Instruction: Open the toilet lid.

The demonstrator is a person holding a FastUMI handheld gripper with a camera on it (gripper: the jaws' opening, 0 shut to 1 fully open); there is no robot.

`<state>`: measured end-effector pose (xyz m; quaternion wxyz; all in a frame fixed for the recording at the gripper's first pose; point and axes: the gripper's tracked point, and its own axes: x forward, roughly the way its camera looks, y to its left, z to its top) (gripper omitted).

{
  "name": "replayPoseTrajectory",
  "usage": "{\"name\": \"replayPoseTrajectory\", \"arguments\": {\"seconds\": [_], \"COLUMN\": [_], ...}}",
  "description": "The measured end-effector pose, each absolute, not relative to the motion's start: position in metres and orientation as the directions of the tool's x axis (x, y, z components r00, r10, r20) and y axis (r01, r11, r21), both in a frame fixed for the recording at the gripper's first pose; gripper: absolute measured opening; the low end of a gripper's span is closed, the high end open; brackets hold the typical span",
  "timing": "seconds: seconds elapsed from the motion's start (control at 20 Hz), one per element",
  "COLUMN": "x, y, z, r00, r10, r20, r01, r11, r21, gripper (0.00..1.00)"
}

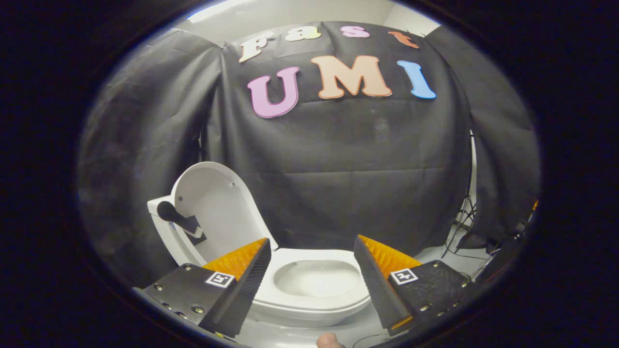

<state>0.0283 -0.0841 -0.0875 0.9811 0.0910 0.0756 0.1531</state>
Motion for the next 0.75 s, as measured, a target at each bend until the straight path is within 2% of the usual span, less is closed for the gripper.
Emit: {"name": "replayPoseTrajectory", "arguments": {"seconds": [0.75], "x": [0.031], "y": [-0.073], "z": [-0.076], "r00": [0.947], "r10": [0.307], "r20": [-0.097], "r01": [-0.274], "r11": [0.927], "r21": [0.255], "gripper": [1.0]}}
